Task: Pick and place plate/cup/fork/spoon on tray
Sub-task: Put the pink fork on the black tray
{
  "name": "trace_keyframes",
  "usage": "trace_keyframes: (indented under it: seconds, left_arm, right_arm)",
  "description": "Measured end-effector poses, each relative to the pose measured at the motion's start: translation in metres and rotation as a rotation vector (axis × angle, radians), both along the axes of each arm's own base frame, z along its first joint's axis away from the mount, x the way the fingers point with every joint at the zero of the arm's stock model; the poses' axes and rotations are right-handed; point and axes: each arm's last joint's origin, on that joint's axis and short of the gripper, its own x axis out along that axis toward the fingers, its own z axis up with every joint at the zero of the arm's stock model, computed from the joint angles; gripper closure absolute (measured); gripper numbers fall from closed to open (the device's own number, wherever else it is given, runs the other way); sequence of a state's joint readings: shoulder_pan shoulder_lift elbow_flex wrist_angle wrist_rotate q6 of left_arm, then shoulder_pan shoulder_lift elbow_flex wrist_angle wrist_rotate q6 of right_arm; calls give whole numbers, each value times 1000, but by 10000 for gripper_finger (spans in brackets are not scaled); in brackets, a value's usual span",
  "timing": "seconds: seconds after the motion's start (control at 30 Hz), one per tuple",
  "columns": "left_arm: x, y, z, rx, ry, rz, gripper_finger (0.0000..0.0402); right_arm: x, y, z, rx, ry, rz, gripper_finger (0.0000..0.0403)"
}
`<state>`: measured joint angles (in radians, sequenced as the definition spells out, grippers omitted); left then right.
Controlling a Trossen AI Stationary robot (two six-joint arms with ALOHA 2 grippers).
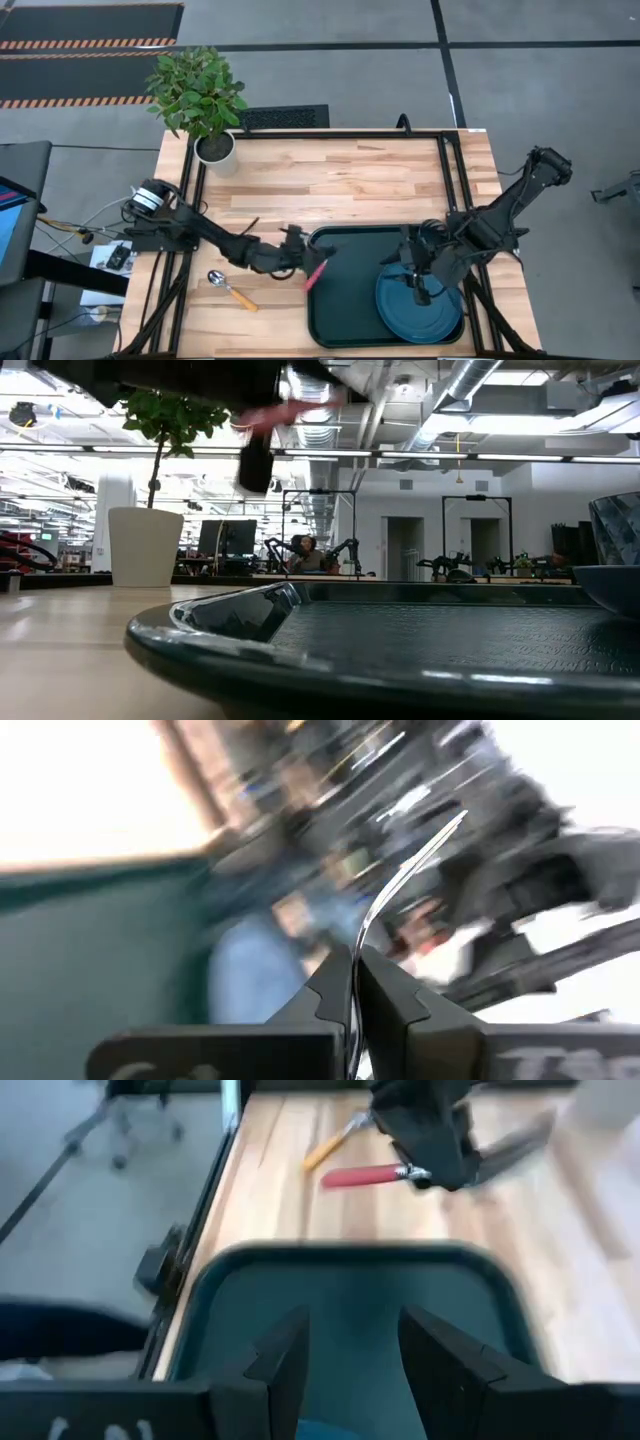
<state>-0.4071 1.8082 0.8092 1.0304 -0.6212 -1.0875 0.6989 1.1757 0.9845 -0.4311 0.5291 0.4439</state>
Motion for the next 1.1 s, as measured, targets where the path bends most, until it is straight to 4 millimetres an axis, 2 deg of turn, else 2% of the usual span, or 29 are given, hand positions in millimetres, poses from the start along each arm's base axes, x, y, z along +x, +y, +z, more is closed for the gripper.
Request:
trace_keyframes:
  seconds: [0.13,0.23,0.4,0.57,0.73,1.1]
  left_arm:
    - [8,-4,-6,69,-16,113,401]
    - [22,-10,3,67,-53,124,401]
    - [36,-16,4,83,-57,131,401]
    - [36,-19,0,61,-69,157,401]
    - [35,-22,-1,37,-129,160,401]
    - [32,-27,1,60,-139,165,401]
  right_arm:
    - [14,-7,-8,3,-149,-81,223]
    - [28,-21,-19,80,-205,-94,223]
    - [38,-41,-28,109,-248,-149,223]
    - [41,-44,-26,130,-279,-101,214]
    - [43,-49,-27,119,-269,-122,201]
    - [50,-64,-24,111,-302,-157,197]
